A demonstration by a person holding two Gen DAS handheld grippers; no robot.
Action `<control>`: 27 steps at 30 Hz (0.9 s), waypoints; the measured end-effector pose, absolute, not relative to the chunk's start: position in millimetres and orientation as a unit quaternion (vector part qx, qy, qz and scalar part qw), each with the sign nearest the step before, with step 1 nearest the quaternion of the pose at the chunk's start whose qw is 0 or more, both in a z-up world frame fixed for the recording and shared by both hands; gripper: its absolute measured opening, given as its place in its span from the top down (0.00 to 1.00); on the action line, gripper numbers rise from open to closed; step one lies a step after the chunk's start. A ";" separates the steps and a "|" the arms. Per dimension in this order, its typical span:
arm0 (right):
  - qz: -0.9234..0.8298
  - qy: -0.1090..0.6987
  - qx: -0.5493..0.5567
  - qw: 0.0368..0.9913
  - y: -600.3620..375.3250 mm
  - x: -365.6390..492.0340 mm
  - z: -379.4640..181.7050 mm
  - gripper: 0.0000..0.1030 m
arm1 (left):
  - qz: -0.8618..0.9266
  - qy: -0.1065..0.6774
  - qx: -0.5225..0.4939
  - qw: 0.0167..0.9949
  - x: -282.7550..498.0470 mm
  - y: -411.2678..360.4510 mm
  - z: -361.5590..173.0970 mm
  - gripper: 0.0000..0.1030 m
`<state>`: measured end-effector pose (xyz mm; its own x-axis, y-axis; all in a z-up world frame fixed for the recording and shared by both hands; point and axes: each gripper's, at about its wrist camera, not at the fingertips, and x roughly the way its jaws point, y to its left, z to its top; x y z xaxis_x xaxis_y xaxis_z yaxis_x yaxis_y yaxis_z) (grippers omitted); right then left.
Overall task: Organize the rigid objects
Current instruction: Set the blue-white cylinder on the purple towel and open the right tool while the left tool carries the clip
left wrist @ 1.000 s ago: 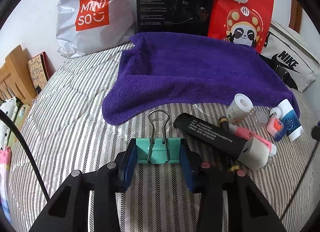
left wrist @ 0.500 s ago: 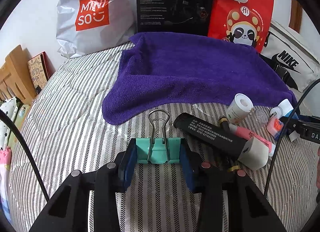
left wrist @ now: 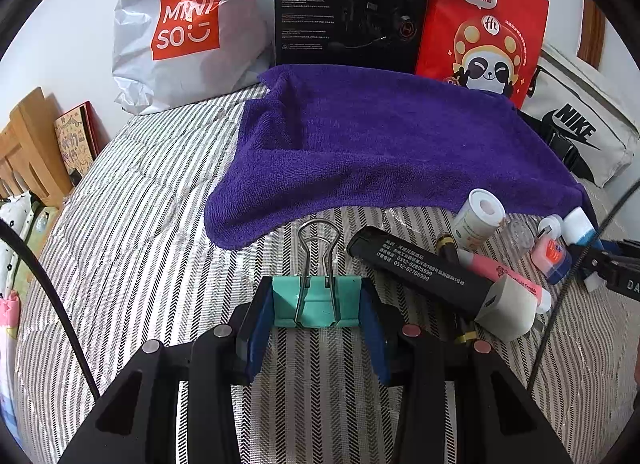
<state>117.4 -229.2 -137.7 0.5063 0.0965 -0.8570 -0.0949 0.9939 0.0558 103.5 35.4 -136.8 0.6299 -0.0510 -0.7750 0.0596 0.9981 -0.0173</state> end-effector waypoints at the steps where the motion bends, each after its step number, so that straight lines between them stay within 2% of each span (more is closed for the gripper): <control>1: 0.055 0.494 0.000 0.868 -231.0 114.4 -136.2 0.64 | -0.032 0.429 0.003 0.903 103.6 36.0 -136.6 0.62; 10: 0.060 0.486 -0.007 0.872 -238.3 88.9 -118.2 0.64 | -0.028 0.439 -0.020 0.898 91.5 52.8 -129.5 0.62; 27: 0.077 0.460 0.026 0.884 -245.6 81.5 -67.1 0.64 | -0.031 0.416 -0.032 0.908 81.3 67.8 -70.1 0.62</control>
<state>81.5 -245.6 -67.1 0.5657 0.1601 -0.8089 -0.1118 0.9868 0.1171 81.3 67.8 -70.1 0.6517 -0.0826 -0.7540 0.0289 0.9960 -0.0841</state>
